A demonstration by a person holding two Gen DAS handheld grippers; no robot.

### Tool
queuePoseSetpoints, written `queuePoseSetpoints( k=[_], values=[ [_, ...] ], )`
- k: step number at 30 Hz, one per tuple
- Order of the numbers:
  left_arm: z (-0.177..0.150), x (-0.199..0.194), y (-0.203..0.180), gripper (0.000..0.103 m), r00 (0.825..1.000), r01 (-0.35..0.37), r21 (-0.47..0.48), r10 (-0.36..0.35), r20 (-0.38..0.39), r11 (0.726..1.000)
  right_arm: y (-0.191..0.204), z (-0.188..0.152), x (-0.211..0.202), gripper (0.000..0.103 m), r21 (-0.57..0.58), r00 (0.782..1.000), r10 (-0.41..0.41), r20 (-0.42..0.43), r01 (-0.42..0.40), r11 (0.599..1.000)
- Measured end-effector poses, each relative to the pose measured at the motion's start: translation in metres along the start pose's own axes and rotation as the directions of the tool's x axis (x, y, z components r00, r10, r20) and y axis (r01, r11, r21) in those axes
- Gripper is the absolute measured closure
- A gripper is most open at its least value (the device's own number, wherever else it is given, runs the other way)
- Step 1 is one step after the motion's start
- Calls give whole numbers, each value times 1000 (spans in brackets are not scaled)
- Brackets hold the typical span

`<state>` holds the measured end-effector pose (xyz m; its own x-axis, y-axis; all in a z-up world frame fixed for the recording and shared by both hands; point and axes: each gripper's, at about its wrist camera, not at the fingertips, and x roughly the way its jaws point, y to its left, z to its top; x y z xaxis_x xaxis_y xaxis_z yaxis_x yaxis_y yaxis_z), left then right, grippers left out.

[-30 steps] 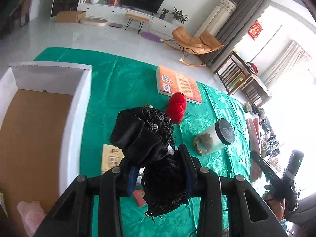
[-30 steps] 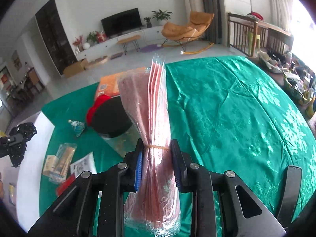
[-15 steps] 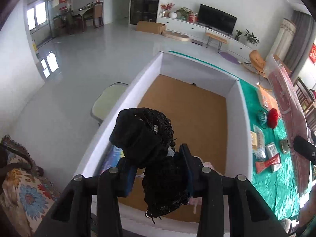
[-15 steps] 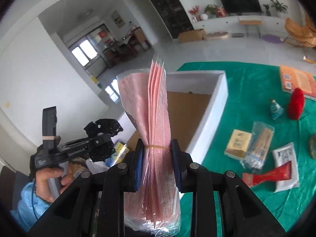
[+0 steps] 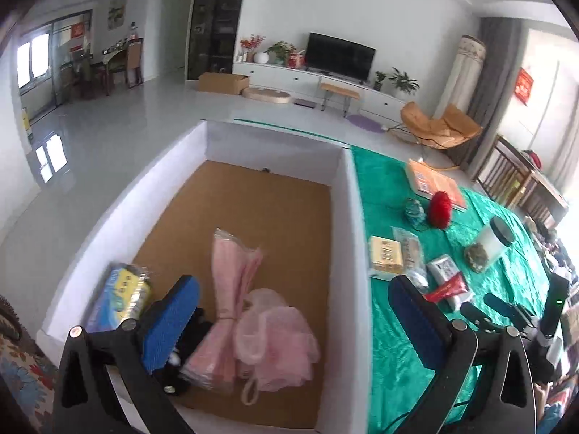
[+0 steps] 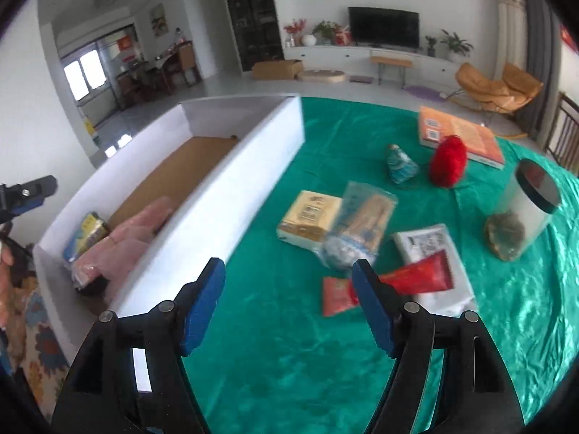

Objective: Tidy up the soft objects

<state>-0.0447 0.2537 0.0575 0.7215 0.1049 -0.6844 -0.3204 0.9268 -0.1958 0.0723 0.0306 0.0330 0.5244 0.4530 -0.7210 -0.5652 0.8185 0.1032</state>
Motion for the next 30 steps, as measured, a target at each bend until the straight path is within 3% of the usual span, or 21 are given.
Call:
queuePoseSetpoints(
  k=[2, 4, 7, 9, 11, 14, 17, 21, 26, 30],
  values=[
    [-10, 11, -49, 0, 994, 108, 51, -107, -34, 993, -48, -26, -1, 27, 75, 993, -120, -10, 120, 990],
    [-23, 29, -98, 0, 974, 210, 100, -199, -108, 973, -91, -49, 1, 27, 150, 974, -221, -49, 226, 962],
    [-45, 55, -160, 0, 947, 288, 165, -255, -195, 943, -143, -74, 2, 27, 230, 939, -329, -96, 343, 911],
    [-60, 77, -183, 0, 942, 289, 181, -247, -226, 940, -164, -84, -5, 28, 273, 922, -369, -115, 387, 881],
    [-69, 107, -195, 0, 940, 273, 199, -218, -261, 941, -181, -91, -6, 27, 342, 921, -365, -132, 388, 856],
    [-84, 142, -196, 0, 955, 204, 241, -140, -260, 949, -189, -90, -15, 27, 378, 915, -385, -121, 401, 835],
    [-91, 166, -187, 0, 953, 186, 216, -123, -275, 958, -192, -89, -10, 25, 376, 905, -404, -135, 424, 824],
    [-94, 169, -181, 0, 962, 193, 202, -144, -234, 960, -190, -91, -2, 20, 348, 898, -414, -147, 439, 829],
    [-102, 176, -198, 0, 972, 140, 360, -59, -228, 922, -188, -96, -1, 17, 345, 901, -409, -147, 434, 832],
    [-101, 176, -199, 0, 972, 136, 366, -53, -227, 920, -188, -96, -1, 16, 344, 901, -409, -147, 434, 833]
  ],
)
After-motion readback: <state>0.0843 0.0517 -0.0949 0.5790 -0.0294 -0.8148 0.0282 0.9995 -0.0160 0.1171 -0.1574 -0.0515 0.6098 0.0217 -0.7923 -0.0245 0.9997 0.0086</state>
